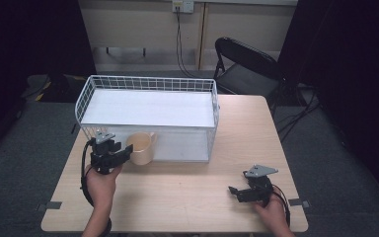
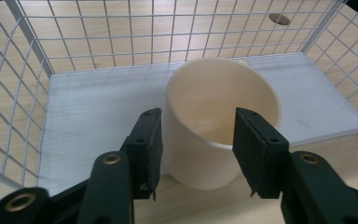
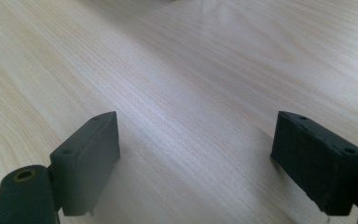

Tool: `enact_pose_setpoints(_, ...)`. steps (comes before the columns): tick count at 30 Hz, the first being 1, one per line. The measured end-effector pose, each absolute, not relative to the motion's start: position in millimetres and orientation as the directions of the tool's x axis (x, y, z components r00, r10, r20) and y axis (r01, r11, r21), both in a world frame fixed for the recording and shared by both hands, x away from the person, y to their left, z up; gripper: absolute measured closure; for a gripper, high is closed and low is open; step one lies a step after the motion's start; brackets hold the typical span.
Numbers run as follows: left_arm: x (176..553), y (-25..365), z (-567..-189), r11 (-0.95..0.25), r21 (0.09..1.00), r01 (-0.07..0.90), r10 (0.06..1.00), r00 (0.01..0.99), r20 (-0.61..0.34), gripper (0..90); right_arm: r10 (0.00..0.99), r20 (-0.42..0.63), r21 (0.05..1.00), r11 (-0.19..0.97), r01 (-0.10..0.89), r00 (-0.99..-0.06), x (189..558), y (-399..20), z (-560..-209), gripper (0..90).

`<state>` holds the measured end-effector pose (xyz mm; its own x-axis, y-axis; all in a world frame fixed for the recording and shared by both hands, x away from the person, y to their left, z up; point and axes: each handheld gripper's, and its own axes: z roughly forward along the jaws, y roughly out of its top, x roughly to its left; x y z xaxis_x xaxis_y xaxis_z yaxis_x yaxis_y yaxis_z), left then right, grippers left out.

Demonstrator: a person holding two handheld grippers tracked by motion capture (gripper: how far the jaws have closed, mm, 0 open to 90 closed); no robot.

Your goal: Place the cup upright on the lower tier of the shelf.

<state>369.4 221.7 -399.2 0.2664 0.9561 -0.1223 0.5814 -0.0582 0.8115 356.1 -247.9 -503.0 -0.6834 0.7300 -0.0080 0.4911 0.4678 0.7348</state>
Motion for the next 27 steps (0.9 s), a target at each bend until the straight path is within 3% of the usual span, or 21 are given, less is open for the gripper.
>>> enact_pose_setpoints(15,361,212,-419,-0.094,0.814,0.574,0.94,0.32,-0.118,33.0,0.73,-0.008,0.735,0.468,0.491,-0.683,356,-248,-503,14.5)
enact_pose_setpoints(27,365,201,-433,-0.104,0.805,0.584,0.941,0.32,-0.111,33.4,0.73,-0.008,0.735,0.468,0.491,-0.683,356,-248,-503,14.5)
